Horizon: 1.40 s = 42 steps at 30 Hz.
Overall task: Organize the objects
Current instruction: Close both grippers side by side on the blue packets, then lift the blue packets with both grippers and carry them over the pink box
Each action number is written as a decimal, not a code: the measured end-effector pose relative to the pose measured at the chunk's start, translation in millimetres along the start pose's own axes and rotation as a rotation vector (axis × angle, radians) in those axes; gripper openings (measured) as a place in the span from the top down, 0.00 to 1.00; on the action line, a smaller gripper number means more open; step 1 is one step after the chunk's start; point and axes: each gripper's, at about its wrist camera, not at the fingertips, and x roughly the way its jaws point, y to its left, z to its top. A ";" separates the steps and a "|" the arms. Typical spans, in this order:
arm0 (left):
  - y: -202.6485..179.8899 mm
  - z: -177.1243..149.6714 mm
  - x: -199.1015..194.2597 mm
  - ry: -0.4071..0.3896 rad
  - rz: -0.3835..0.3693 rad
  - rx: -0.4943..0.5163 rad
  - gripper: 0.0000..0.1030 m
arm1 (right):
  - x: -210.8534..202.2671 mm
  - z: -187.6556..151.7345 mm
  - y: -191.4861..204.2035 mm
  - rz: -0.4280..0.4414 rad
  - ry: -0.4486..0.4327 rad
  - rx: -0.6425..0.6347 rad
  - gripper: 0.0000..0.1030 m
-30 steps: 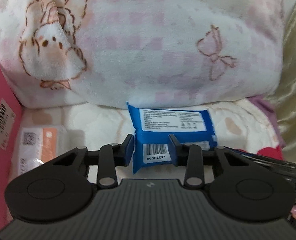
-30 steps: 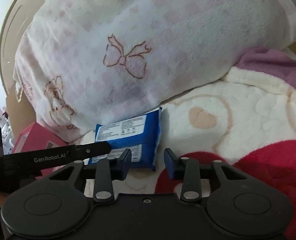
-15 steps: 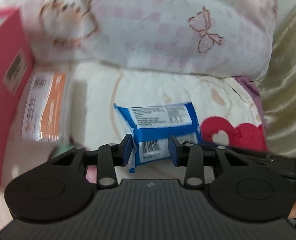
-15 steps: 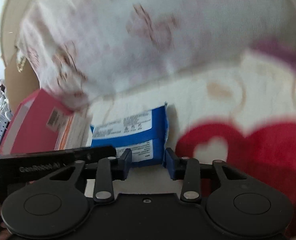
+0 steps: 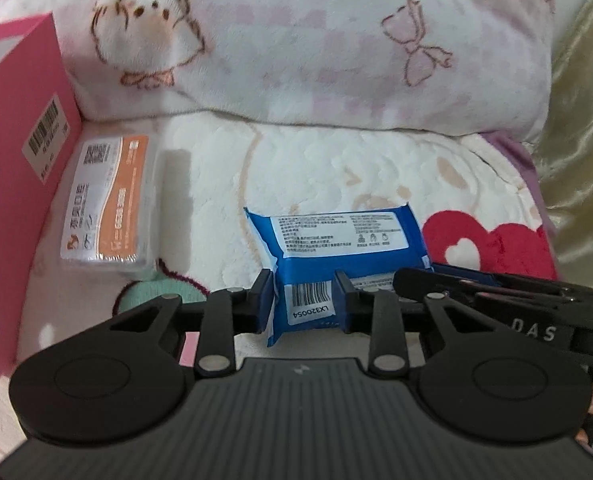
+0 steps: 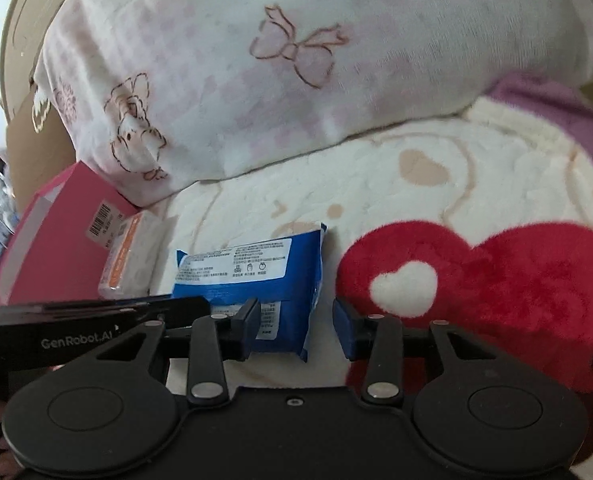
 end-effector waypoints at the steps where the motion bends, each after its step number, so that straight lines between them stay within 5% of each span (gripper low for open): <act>1: 1.7 0.7 1.8 0.006 -0.005 -0.015 0.71 | 4.1 1.2 -3.8 0.018 0.006 -0.001 0.55; 9: -15.8 -11.5 0.0 -0.052 0.047 0.016 0.74 | 7.9 0.3 0.7 0.009 0.017 -0.003 0.67; 14: -20.0 -14.7 0.0 -0.061 0.064 0.025 0.74 | 14.6 -3.1 -4.7 0.057 -0.020 -0.080 0.66; 17: -19.9 -12.7 -4.8 -0.056 0.055 0.011 0.74 | 14.0 1.1 -17.0 0.112 -0.014 -0.008 0.66; 28: -18.8 -24.7 -19.4 -0.030 0.064 0.026 0.76 | 5.4 -12.6 20.0 0.045 -0.003 -0.101 0.59; 42: 12.4 -44.6 -42.6 0.031 -0.003 -0.112 0.76 | -9.2 -33.3 51.1 0.033 0.034 -0.174 0.56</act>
